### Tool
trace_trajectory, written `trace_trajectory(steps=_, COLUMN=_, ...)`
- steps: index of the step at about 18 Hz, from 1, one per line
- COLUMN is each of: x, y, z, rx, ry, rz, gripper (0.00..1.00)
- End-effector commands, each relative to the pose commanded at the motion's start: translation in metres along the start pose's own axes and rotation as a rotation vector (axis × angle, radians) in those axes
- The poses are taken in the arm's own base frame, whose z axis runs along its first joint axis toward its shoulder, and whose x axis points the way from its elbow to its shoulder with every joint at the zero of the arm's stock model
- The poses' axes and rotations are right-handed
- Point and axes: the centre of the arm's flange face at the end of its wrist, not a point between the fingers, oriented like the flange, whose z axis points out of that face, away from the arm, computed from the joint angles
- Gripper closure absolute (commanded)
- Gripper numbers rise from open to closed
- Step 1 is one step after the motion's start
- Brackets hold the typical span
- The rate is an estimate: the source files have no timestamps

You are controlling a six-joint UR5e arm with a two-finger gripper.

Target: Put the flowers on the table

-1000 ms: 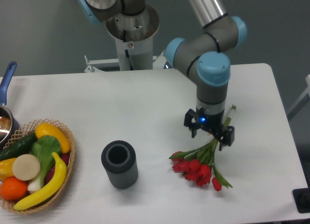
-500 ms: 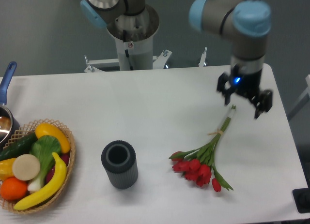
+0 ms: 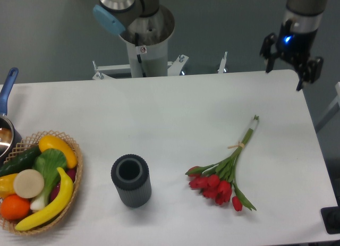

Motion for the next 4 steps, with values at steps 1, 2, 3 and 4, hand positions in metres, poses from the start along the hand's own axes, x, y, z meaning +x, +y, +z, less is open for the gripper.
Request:
trace_trajectory(steps=1, x=0.0039, y=0.0063, z=-0.0006, rx=0.006, ry=0.011, rz=0.016, gripper=0.0)
trace_trajectory(steps=2, x=0.0065, y=0.0074, z=-0.0035, rx=0.005, ry=0.014, rz=0.023, gripper=0.0)
trace_trajectory(steps=3, x=0.0092, y=0.0104, z=-0.0048, rx=0.006, ry=0.015, rz=0.015, gripper=0.0)
trace_trajectory(steps=4, x=0.0115, y=0.0112, z=-0.0036, rx=0.009, ry=0.02, rz=0.013, gripper=0.0)
